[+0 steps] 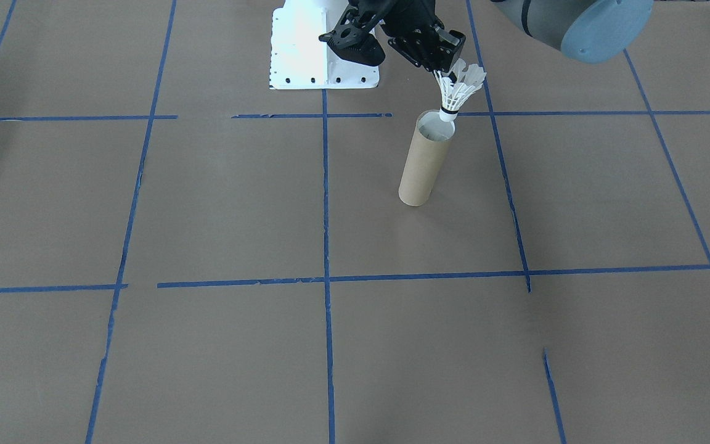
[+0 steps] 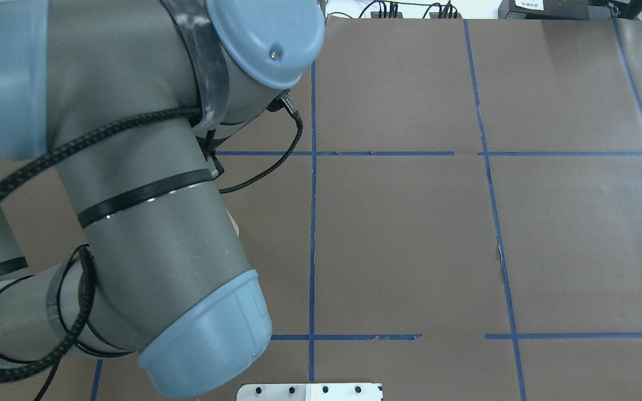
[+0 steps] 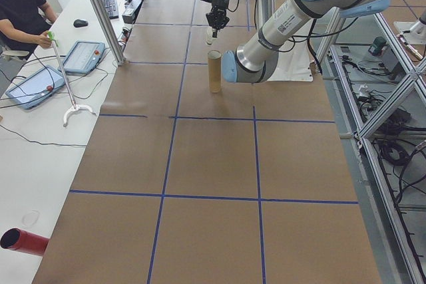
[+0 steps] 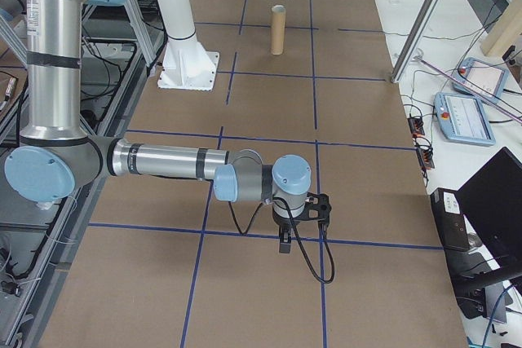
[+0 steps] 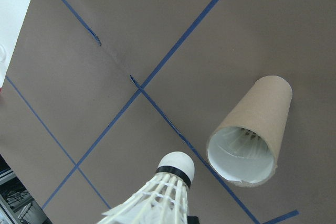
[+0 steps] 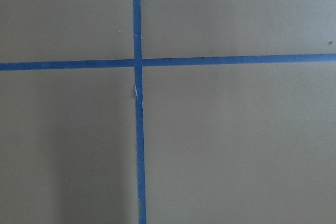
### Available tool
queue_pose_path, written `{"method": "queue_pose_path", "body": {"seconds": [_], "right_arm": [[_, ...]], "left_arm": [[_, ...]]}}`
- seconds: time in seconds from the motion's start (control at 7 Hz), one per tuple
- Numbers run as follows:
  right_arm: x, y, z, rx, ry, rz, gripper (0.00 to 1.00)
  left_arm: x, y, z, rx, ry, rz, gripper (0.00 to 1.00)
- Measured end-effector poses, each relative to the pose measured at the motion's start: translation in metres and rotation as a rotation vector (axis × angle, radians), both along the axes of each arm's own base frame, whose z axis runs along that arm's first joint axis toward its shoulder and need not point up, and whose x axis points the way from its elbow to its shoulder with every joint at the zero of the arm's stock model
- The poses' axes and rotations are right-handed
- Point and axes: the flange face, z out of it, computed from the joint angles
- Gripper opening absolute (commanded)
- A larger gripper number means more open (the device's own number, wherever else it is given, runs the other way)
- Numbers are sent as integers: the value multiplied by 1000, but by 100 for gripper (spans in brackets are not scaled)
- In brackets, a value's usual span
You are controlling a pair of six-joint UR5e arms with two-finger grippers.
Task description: Collect badminton balls into bucket
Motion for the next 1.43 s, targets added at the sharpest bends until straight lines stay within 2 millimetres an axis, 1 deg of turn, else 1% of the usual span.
{"method": "queue_pose_path", "body": {"seconds": [0.29, 0.71, 1.29, 1.43], "right_arm": [[0, 0, 0, 0, 0, 0, 100], [0, 0, 0, 0, 0, 0, 100], [0, 0, 0, 0, 0, 0, 100], [0, 0, 0, 0, 0, 0, 100]], "left_arm": [[11, 5, 5, 40, -45, 54, 0], [13, 4, 12, 68, -81, 129, 0], [15, 5, 18, 66, -86, 152, 0], [17, 7, 18, 64, -86, 157, 18]]}}
